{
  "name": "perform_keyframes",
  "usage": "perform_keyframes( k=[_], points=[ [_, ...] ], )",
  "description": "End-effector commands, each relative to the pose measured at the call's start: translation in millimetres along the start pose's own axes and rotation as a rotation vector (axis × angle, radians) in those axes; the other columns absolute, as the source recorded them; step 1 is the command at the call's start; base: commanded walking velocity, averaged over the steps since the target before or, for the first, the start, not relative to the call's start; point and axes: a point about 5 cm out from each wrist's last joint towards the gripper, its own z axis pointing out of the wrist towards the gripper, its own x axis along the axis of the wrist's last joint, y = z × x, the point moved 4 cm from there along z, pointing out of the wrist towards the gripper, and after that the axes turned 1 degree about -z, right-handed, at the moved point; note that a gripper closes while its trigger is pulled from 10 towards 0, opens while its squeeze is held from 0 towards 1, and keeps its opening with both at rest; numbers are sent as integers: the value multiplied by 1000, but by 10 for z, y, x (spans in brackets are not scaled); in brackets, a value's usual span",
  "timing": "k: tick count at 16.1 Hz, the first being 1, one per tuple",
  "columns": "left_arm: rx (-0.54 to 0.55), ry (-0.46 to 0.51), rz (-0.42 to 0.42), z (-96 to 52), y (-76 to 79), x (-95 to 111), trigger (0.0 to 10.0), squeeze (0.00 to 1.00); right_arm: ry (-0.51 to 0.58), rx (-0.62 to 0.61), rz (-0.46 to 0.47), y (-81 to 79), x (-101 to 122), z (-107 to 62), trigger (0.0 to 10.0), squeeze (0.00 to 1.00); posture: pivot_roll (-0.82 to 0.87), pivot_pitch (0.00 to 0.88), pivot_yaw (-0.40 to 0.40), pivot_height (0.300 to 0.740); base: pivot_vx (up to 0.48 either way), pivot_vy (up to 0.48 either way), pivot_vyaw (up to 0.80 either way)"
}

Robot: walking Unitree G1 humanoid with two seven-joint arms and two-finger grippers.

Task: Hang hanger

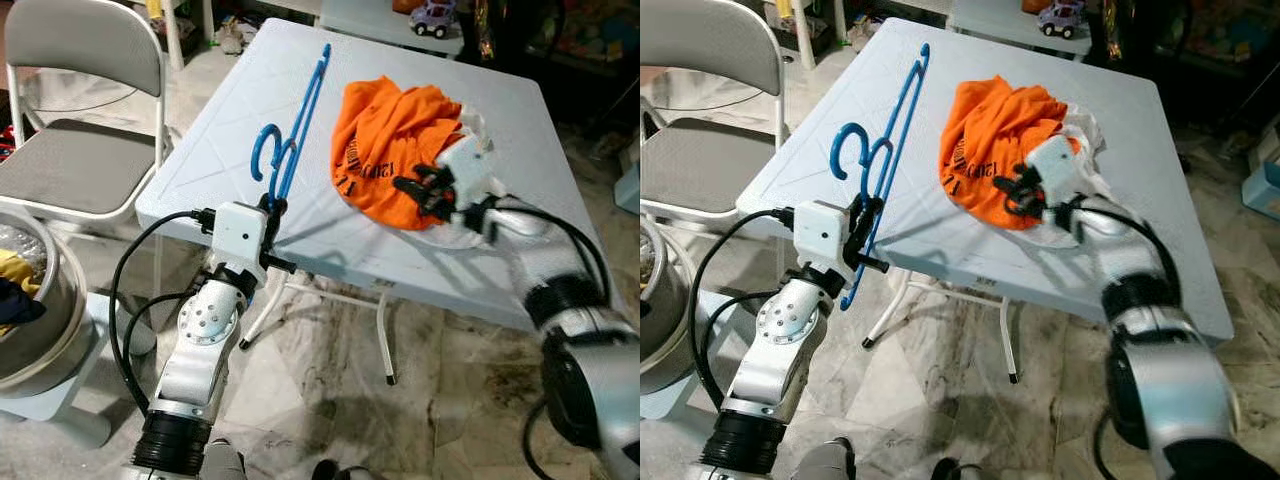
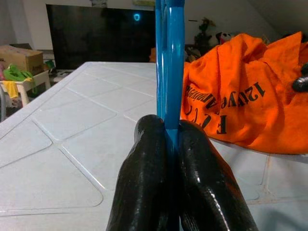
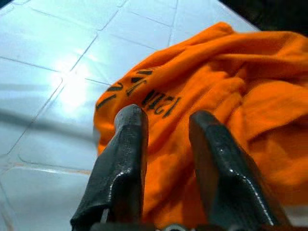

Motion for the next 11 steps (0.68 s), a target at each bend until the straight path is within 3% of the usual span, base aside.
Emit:
perform_keyframes(
  k=[1, 5, 7, 9, 11],
  points=[
    [-31, -61, -11, -11, 82, -144, 10000, 0, 40, -36, -28, 103, 36, -112, 10000, 1000, 312, 140, -162, 740, 0, 0, 0],
    [-59, -86, -20, -31, 139, -229, 10000, 0, 190, -239, -26, 162, 92, -436, 10000, 1000, 280, 132, -154, 740, 0, 0, 0],
    [-87, -101, -1, -30, 194, -294, 10000, 0, 272, -419, 114, 116, 87, -676, 10000, 1000, 250, 126, -131, 740, 0, 0, 0],
    [-128, -117, 11, -2, 255, -343, 10000, 0, 322, -630, 346, 69, 34, -969, 10000, 1000, 214, 117, -96, 740, 0, 0, 0],
    [-148, -121, 10, 20, 272, -360, 10000, 0, 318, -703, 397, -20, -26, -1123, 10000, 1000, 197, 112, -79, 740, 0, 0, 0]
  ],
)
